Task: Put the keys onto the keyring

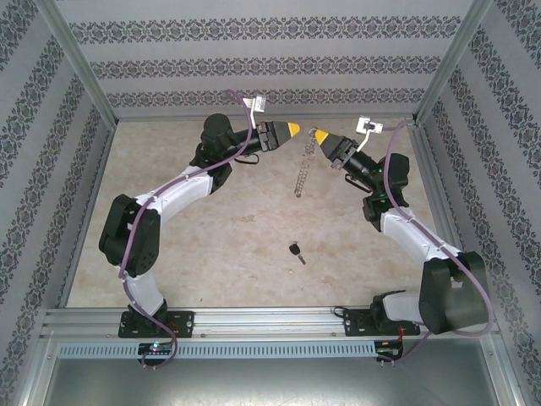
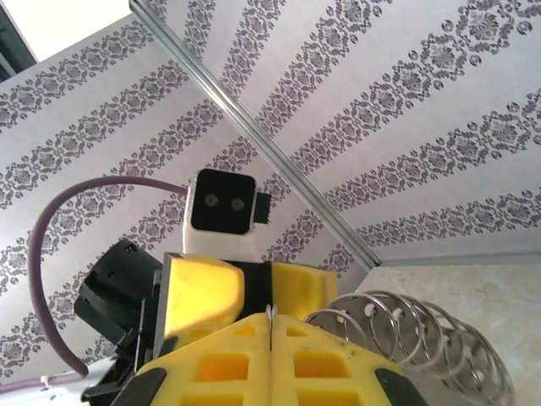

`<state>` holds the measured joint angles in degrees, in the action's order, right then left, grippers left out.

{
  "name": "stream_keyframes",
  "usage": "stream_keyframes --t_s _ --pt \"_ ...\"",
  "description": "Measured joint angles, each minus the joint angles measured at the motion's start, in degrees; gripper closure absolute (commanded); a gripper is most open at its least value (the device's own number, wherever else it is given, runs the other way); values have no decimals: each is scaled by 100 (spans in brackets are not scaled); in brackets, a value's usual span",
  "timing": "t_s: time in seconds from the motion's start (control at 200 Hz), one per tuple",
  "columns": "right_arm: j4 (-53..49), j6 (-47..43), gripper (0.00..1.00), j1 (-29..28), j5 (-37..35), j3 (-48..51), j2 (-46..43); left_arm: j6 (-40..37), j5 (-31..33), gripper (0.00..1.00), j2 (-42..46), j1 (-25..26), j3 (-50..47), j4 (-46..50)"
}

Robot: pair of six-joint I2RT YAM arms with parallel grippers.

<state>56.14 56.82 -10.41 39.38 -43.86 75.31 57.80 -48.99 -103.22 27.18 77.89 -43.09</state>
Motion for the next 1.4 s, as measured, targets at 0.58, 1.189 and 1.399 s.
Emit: stream_keyframes --t_s 0.58,1.189,1.399 --pt "157 116 100 -223 -310 -243 363 367 87 61 -101 136 0 -546" --pt "358 201 100 -262 -343 -260 503 470 127 75 -229 214 11 -697" --pt "413 249 100 -262 -343 -260 522 566 162 90 -271 212 13 -776"
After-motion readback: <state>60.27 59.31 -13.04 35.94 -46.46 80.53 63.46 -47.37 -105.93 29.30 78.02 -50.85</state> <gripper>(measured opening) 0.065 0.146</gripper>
